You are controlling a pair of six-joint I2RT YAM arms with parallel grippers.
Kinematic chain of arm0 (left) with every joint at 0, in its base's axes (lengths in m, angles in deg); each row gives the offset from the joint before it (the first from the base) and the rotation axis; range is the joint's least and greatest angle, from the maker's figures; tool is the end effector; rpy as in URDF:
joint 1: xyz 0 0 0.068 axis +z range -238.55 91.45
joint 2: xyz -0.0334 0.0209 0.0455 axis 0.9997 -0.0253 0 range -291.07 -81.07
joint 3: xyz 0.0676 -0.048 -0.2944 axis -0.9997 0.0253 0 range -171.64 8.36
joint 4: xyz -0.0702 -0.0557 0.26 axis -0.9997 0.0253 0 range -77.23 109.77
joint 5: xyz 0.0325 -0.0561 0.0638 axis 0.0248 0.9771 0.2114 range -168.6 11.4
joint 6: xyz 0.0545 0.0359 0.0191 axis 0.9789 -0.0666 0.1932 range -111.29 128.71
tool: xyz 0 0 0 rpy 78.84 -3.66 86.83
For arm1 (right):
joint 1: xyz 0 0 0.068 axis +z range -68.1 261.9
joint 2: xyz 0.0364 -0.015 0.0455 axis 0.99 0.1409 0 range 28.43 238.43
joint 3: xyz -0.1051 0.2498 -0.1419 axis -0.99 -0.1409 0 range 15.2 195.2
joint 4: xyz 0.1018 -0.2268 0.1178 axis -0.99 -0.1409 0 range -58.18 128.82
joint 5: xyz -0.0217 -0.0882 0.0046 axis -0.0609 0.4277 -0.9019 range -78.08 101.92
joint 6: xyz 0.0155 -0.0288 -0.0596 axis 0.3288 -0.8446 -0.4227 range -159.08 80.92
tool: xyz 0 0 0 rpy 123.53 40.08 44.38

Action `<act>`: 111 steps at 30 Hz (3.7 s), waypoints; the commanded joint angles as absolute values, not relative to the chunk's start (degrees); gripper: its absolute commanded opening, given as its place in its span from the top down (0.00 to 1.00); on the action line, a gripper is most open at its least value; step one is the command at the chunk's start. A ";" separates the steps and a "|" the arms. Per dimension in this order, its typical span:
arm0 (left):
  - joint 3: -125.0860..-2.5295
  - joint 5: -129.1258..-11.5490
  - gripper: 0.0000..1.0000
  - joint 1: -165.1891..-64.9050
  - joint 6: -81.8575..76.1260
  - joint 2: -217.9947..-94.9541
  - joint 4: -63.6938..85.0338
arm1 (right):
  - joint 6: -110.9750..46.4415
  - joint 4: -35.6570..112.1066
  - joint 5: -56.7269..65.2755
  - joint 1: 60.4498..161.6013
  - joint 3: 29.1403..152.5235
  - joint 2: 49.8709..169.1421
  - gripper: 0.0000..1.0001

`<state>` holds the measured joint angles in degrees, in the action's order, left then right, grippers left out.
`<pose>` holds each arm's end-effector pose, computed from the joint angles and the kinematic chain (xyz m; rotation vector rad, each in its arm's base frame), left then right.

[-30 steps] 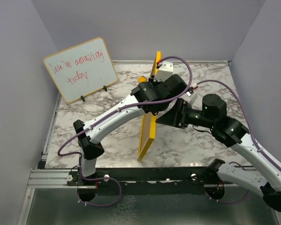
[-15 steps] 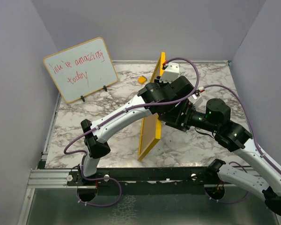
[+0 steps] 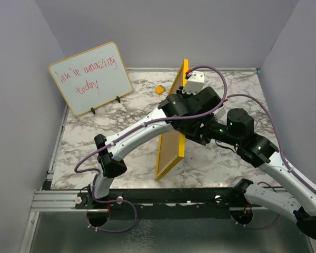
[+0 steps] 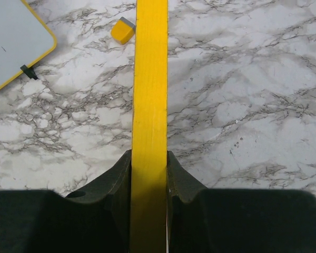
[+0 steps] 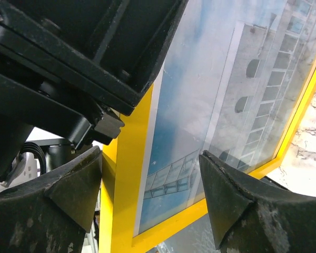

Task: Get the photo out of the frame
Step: Turn over the photo frame at the center of the board.

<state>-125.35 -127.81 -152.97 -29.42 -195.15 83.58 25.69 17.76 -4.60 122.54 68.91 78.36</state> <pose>0.2250 -0.3742 0.4438 0.1459 2.0999 0.0240 0.1445 0.1445 0.3811 0.2252 2.1554 1.4516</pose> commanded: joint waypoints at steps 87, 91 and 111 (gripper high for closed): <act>-120.13 -114.26 0.31 -146.85 -32.45 -194.44 68.49 | 24.42 14.87 14.61 122.42 56.08 70.01 0.99; -113.70 -115.81 0.30 -145.72 -31.83 -189.87 67.79 | 25.56 18.36 15.69 122.42 52.01 68.41 0.99; -42.75 -104.53 0.03 -123.43 -33.08 -154.17 40.04 | 30.55 37.16 13.05 121.82 23.42 58.24 0.99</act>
<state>-46.69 -108.44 -125.87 -33.48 -155.28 46.53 31.07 31.53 12.25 122.13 25.44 59.65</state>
